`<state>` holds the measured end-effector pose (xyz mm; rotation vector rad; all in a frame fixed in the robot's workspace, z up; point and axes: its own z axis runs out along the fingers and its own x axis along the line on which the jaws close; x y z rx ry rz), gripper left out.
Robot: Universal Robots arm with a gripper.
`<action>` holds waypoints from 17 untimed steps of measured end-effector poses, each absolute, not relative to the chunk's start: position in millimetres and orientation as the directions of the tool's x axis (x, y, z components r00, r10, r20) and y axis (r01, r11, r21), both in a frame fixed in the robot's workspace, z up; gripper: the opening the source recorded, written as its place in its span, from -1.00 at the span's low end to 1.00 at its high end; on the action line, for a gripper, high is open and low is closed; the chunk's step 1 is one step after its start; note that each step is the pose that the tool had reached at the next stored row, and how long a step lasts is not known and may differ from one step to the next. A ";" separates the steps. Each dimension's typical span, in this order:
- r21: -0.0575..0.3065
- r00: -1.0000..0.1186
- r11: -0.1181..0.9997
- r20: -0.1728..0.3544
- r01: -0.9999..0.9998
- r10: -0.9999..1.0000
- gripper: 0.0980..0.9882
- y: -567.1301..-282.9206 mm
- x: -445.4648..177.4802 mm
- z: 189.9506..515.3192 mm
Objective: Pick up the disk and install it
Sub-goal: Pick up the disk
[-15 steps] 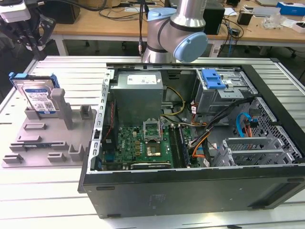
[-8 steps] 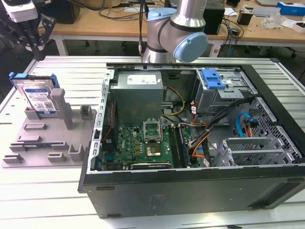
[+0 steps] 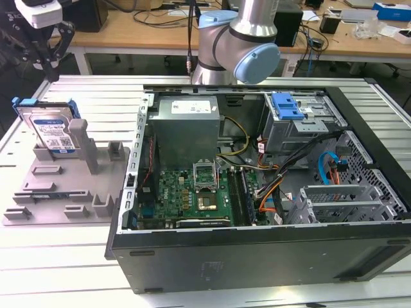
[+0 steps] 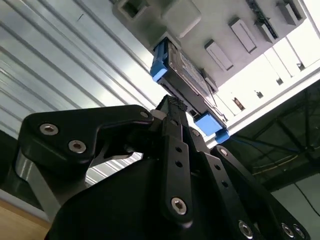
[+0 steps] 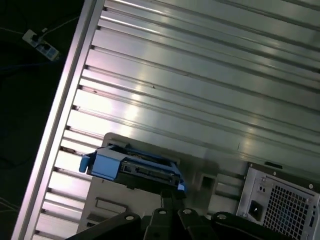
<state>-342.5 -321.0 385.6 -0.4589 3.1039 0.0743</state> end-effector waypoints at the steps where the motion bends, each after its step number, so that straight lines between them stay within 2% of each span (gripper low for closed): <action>1: 0.046 -0.954 0.953 -0.010 -0.301 -0.301 -0.98 -320.7 -342.6 385.6; 2: 0.047 -0.951 0.949 -0.009 -0.311 -0.311 -0.96 -320.5 -342.7 385.5; 3: 0.047 -0.947 0.945 -0.009 -0.323 -0.323 -0.84 -320.3 -342.8 385.4; 4: 0.047 -0.943 0.942 -0.009 -0.331 -0.331 -0.84 -320.2 -342.9 385.4; 6: 0.047 -0.934 0.933 -0.008 -0.357 -0.357 -0.56 -319.9 -343.1 385.2; 7: 0.047 -0.931 0.930 -0.008 -0.365 -0.365 -0.56 -319.8 -343.2 385.1; 8: 0.047 -0.924 0.923 -0.007 -0.381 -0.381 -0.28 -319.6 -343.4 385.0; 9: 0.048 -0.918 0.917 -0.006 -0.397 -0.397 -0.28 -319.5 -343.7 384.8; 10: 0.048 -0.911 0.910 -0.006 -0.411 -0.411 -0.14 -319.4 -344.1 384.6; 17: 0.048 -0.841 0.840 -0.006 -0.540 -0.541 -0.14 -318.6 -344.6 384.6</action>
